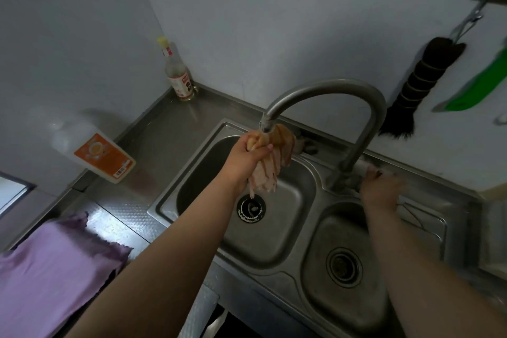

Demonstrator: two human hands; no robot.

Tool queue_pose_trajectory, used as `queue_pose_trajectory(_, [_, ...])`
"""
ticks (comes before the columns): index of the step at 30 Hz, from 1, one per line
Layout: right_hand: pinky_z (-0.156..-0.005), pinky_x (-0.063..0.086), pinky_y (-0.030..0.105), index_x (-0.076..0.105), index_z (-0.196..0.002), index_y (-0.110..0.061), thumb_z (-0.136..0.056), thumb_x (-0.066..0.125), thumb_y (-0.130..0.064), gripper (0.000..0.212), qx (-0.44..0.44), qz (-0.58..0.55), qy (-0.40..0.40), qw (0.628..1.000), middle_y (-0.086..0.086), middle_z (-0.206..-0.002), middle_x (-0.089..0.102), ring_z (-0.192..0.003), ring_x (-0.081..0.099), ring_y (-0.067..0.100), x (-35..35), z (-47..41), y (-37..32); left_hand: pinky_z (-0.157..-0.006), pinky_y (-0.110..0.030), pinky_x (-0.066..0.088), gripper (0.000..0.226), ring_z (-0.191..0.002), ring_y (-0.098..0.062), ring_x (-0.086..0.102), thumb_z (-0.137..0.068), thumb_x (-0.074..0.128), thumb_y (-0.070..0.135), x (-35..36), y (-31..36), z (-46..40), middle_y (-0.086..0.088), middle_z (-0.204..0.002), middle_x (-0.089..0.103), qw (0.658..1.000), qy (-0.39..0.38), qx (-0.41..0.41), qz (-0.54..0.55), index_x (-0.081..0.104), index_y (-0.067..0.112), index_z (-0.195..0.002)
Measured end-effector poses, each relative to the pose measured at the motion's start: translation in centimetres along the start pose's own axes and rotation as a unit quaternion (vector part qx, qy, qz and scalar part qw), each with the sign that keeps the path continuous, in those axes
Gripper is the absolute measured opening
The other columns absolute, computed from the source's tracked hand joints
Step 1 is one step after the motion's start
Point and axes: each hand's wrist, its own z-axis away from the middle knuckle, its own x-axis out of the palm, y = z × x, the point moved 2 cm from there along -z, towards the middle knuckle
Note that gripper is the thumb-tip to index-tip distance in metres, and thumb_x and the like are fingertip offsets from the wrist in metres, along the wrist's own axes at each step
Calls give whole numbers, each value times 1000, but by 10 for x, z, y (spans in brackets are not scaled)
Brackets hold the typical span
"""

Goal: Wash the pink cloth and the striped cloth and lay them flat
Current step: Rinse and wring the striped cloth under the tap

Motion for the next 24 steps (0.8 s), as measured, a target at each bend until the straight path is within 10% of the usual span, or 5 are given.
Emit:
queue_pose_trajectory(2, [-86,40,36,45,-124,6,-99,46,-23,39,-43,-66,82,994,26,-126,48,-112,50,35,0,42,-7,-98,-54,48,41,-110,-33,63,-86,68,10,1,-1,0,-18,-120,63,1000,2,-6,24,54,9,-124])
queue_pose_trajectory(8, [-67,56,37,67,-86,-19,-98,37,-51,45,-72,-138,-366,917,1,-79,70,-71,68,15,46,147,-78,-99,-53,47,64,-112,-34,63,-84,65,48,2,-9,2,-20,-123,63,996,5,-11,89,52,5,-129])
queue_pose_trajectory(17, [-58,37,20,56,-100,-23,-100,45,-32,14,-246,2,-283,927,-5,-93,58,-81,54,9,57,113,-114,-64,-26,52,16,-77,-13,65,-93,59,12,-40,-17,-8,-5,-94,65,990,137,-14,-14,61,16,-108])
queue_pose_trajectory(21, [-71,45,25,52,-99,-28,-101,40,-32,13,-223,-101,-418,875,-4,-99,61,-91,59,10,65,118,-128,-98,-32,44,55,-116,-18,46,-90,59,16,-47,-14,-10,-4,-133,41,946,124,31,-297,41,29,-140])
queue_pose_trajectory(24, [-85,51,35,61,-96,-37,-99,47,-35,15,-206,-109,-487,842,-4,-97,69,-96,65,15,75,120,-131,-116,-46,24,45,-139,-21,28,-99,35,40,-41,4,-20,0,-150,34,953,35,96,-287,40,33,-143])
